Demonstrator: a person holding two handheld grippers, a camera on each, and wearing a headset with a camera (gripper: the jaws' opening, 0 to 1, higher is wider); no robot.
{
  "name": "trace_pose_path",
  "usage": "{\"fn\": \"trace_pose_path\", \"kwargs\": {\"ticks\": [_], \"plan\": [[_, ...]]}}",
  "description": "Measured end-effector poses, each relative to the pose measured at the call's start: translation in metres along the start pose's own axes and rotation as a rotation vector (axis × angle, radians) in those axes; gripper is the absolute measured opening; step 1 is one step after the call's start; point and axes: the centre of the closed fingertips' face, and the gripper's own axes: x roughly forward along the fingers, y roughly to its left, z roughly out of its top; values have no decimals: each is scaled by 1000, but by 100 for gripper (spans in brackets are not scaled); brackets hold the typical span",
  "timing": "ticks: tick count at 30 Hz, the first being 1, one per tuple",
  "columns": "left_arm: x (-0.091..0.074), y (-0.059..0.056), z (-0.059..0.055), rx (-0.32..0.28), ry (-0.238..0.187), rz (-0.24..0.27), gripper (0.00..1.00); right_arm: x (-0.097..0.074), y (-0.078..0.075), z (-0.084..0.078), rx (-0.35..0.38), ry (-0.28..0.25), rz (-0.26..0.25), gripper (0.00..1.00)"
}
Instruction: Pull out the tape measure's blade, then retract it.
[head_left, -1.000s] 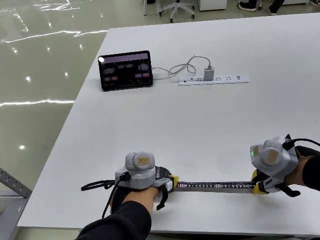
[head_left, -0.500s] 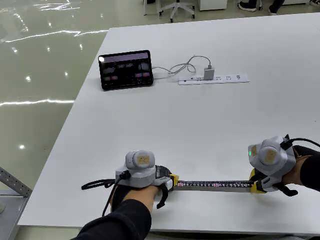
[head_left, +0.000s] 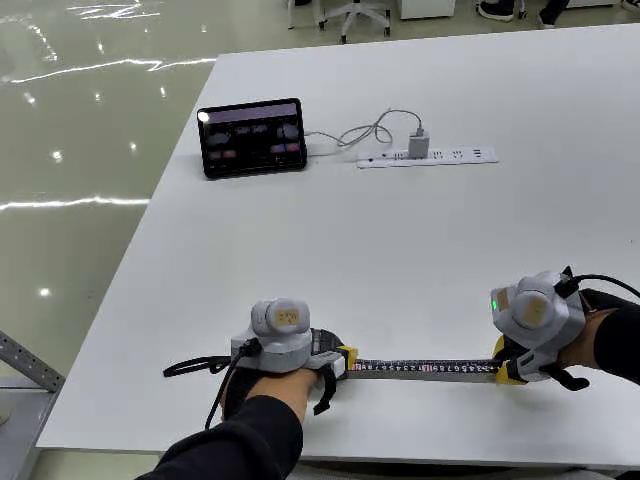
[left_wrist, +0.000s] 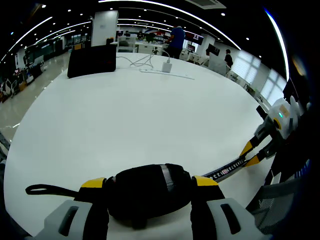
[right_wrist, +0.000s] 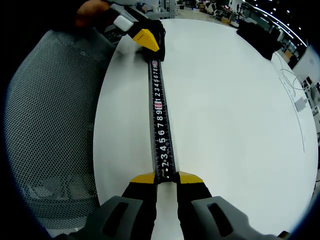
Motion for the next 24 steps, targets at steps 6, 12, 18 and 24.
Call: {"fn": "trace_pose_path", "kwargs": {"ticks": [6, 12, 18, 24], "plan": [[0, 0, 0, 0, 0, 0, 62, 1, 1, 3, -2, -6, -2, 10], [0, 0, 0, 0, -1, 1, 62, 2, 0, 6, -1, -10, -3, 10], [0, 1, 0, 0, -2, 0, 62, 3, 0, 9, -2, -14, -1, 10], [0, 1, 0, 0, -2, 0, 62, 4, 1, 11, -4, -14, -2, 10]]}}
